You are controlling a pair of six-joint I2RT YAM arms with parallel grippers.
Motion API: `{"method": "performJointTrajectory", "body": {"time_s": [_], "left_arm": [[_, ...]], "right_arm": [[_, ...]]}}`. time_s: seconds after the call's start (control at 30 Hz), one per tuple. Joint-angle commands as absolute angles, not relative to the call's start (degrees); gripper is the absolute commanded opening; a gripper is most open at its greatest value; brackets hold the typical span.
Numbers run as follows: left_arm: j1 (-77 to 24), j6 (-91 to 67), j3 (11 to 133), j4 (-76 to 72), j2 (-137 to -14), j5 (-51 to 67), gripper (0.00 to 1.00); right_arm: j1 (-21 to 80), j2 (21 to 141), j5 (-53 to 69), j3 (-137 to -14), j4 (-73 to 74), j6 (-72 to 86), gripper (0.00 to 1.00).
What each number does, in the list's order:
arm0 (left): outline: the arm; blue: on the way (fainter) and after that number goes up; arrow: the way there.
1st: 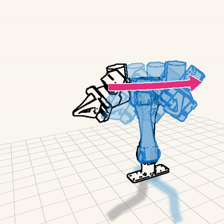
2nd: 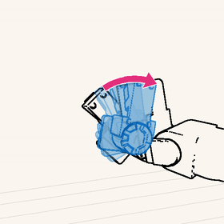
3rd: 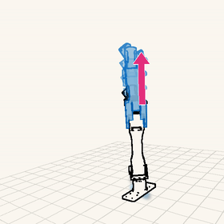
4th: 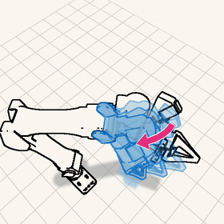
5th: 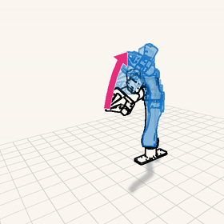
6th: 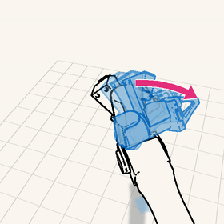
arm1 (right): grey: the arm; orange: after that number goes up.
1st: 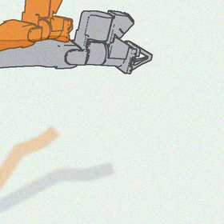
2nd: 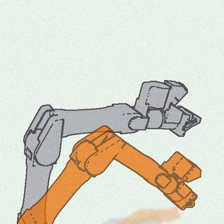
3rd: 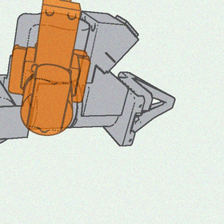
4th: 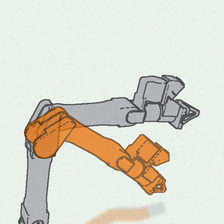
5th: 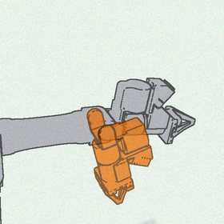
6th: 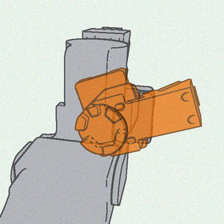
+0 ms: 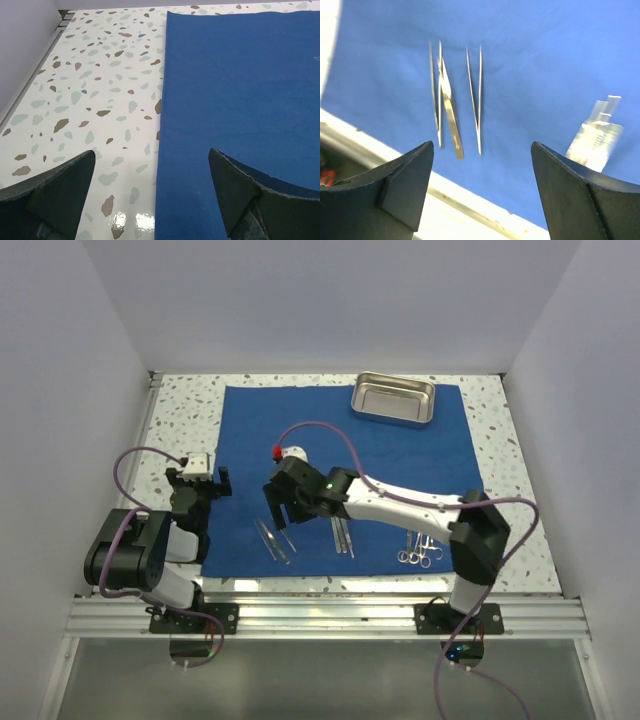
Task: Open and lay out the surgical kit
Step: Place the medical item in the surgical kit, then reset both arms
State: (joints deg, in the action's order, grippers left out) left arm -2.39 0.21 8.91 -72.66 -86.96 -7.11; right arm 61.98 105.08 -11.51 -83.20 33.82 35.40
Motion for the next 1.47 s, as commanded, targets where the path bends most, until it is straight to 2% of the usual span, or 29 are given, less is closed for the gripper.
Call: {"method": "performJointTrajectory", "body": {"time_s": [0.0, 0.1, 0.23, 0.53, 0.6, 0.63, 0.87, 1.27, 1.43], "left_arm": [[-2.55, 1.05, 9.93, -76.64, -86.22, -7.47, 1.00], [-2.55, 0.97, 9.76, -77.34, -86.40, -7.47, 1.00], [-2.55, 0.97, 9.67, -77.61, -86.57, -7.47, 1.00], [-2.55, 0.97, 9.67, -77.70, -86.57, -7.47, 1.00], [-2.55, 0.97, 9.75, -77.70, -86.57, -7.56, 1.00], [-2.55, 0.97, 9.76, -77.70, -86.66, -7.47, 1.00], [-2.55, 0.97, 9.75, -77.61, -86.66, -7.47, 1.00], [-2.55, 0.97, 9.76, -77.61, -86.66, -7.56, 1.00], [-2.55, 0.97, 9.76, -77.61, -86.66, -7.56, 1.00]], "right_arm": [[62.23, 94.68, -17.38, -86.48, 39.89, 32.70, 0.83], [62.23, 87.56, -24.31, -87.01, 44.29, 31.91, 0.88], [62.31, 76.23, -30.04, -80.88, 47.36, 31.81, 0.91], [62.23, 43.88, -31.46, -74.27, 70.81, 43.23, 0.91], [62.31, 40.18, -31.99, -74.62, 72.85, 45.78, 0.99], [62.23, 37.82, -32.25, -75.75, 74.95, 46.75, 0.99], [62.31, 37.70, -35.15, -79.80, 79.19, 47.81, 0.99], [62.31, 38.23, -36.21, -76.73, 73.22, 45.53, 0.98], [62.31, 43.22, -36.74, -77.60, 71.19, 42.37, 0.99]]}}
